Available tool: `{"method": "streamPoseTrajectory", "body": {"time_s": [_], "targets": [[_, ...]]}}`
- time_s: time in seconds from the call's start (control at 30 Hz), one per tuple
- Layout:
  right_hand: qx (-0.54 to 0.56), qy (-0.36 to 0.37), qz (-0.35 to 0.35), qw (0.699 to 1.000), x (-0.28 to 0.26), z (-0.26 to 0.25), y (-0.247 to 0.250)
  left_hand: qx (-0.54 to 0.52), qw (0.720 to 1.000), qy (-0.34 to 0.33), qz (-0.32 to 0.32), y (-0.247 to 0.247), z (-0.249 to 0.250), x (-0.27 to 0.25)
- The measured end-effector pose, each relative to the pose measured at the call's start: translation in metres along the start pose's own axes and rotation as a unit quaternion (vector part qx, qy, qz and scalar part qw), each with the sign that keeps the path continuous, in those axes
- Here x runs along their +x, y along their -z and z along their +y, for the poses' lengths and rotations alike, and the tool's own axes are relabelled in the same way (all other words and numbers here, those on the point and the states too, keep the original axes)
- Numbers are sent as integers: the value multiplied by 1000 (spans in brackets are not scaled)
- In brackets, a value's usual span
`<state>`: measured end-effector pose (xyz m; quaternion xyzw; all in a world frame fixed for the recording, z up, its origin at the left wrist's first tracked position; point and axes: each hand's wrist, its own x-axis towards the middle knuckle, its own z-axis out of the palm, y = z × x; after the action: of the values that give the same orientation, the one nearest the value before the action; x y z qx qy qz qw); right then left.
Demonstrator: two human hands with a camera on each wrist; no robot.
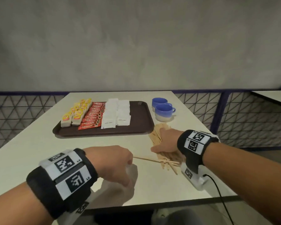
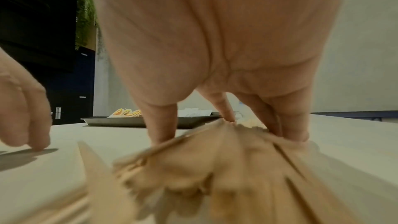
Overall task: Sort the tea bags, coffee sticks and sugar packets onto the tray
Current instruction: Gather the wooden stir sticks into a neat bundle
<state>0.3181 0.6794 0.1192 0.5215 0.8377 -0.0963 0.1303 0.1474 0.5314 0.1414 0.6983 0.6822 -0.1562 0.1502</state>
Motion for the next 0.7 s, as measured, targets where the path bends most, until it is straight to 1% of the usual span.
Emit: {"method": "streamPoseTrajectory", "body": {"time_s": [0.1, 0.23, 0.33, 0.4, 0.53, 0.7], "targets": [[-11, 30, 13, 999, -7, 6, 1, 1, 1000, -8, 20, -2, -3, -1], [-7, 42, 37, 998, -13, 16, -12, -19, 998, -25, 56, -8, 2, 5], [3, 45, 50, 998, -19, 24, -24, 5, 998, -38, 49, -8, 16, 12], [10, 49, 49, 998, -25, 31, -29, 34, 997, -48, 43, -7, 30, 17], [9, 63, 52, 997, -36, 41, -34, 61, 994, -69, 59, -7, 57, 25], [1, 82, 37, 996, -41, 49, -33, 69, 992, -66, 78, 0, 71, 35]]}}
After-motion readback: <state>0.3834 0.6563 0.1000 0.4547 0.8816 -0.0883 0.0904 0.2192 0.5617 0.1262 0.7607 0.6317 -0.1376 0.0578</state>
